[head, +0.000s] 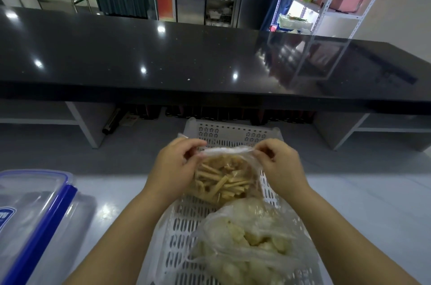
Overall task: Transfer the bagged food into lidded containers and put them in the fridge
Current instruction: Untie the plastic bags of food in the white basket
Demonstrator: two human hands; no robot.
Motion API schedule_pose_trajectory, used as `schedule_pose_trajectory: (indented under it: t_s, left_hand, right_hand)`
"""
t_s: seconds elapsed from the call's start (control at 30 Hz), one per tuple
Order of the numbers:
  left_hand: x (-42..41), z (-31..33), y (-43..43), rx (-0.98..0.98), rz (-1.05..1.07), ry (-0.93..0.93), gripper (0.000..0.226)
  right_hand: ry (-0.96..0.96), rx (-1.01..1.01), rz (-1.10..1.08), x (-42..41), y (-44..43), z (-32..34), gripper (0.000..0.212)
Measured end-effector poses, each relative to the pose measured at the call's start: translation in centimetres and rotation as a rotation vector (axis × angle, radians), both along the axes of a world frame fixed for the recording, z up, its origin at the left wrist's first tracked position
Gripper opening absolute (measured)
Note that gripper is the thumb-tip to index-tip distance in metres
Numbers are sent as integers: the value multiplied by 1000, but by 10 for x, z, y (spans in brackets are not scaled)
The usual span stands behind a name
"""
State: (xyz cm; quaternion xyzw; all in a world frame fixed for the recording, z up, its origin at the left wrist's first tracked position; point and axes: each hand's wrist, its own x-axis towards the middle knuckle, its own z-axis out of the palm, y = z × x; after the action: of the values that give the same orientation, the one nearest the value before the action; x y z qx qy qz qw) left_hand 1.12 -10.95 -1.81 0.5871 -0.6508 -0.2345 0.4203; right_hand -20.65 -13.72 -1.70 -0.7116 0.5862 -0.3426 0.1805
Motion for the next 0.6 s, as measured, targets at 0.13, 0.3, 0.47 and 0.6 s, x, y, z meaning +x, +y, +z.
schedule_pose_trajectory:
  t_s: [0.13,0.3,0.47,0.6]
  left_hand:
    - [-2,4,0,118,-60,-61,16]
    - [-14,18,-5,175,-77,-199,22]
    - [-7,23,-5,105,-12,-144,16]
    - [-3,18,-1,148,92,-37,15]
  right_hand:
    - [-92,159,-26,-1,5,3,9]
    - [157,186,181,14,4,25,22]
    - [165,80,115,14,3,24,14]
    - [-97,145,-70,7,8,20,18]
